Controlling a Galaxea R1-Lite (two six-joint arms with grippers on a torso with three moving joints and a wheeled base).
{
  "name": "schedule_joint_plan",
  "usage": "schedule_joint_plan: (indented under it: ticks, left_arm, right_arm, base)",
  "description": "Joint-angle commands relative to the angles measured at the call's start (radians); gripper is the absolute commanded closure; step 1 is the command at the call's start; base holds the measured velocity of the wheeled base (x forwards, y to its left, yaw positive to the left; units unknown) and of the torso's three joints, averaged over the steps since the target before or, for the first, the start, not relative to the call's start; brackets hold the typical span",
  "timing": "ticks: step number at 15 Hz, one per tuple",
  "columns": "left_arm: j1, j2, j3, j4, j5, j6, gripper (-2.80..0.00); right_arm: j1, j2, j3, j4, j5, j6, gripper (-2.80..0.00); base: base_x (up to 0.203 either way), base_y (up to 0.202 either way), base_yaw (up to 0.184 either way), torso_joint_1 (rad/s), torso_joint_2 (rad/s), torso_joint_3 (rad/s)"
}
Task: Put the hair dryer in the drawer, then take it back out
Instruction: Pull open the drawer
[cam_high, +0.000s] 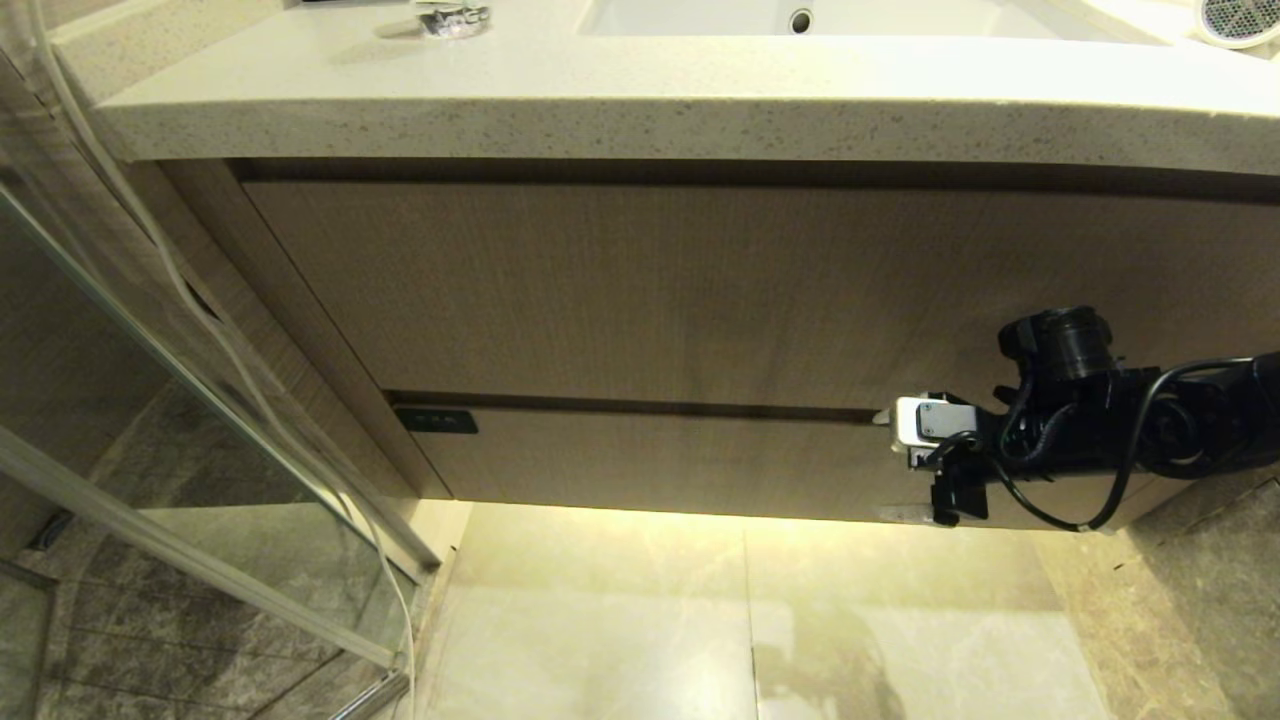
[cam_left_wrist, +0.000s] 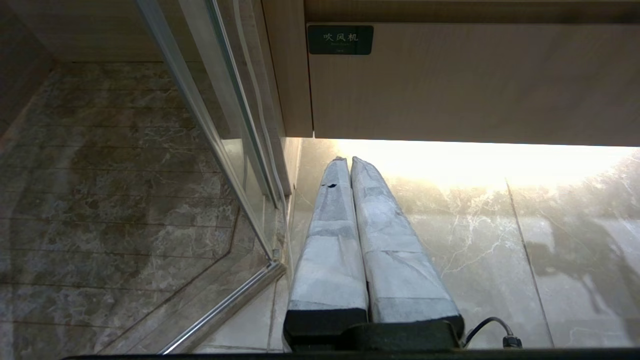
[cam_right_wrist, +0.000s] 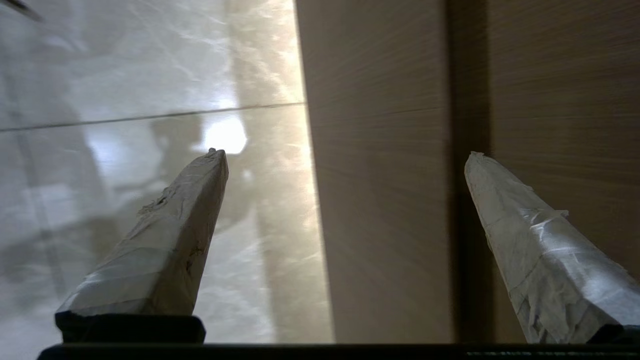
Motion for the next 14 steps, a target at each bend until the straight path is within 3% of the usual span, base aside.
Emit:
schedule_joint_plan:
  ticks: [1, 14]
  left_arm:
    - [0.0, 0.0, 0.0, 0.0, 0.0, 0.0, 0.0]
    - [0.0, 0.0, 0.0, 0.0, 0.0, 0.0, 0.0]
  right_arm:
    - [-0.003, 0.021, 0.005, -0.031, 0.006, -0.034, -2.8]
    - [0.064, 0.107, -0.001, -0.104, -0.023, -0.04, -2.8]
  base:
    - [0.0, 0.0, 0.0, 0.0, 0.0, 0.0]
    - [0.0, 0.0, 0.0, 0.0, 0.0, 0.0]
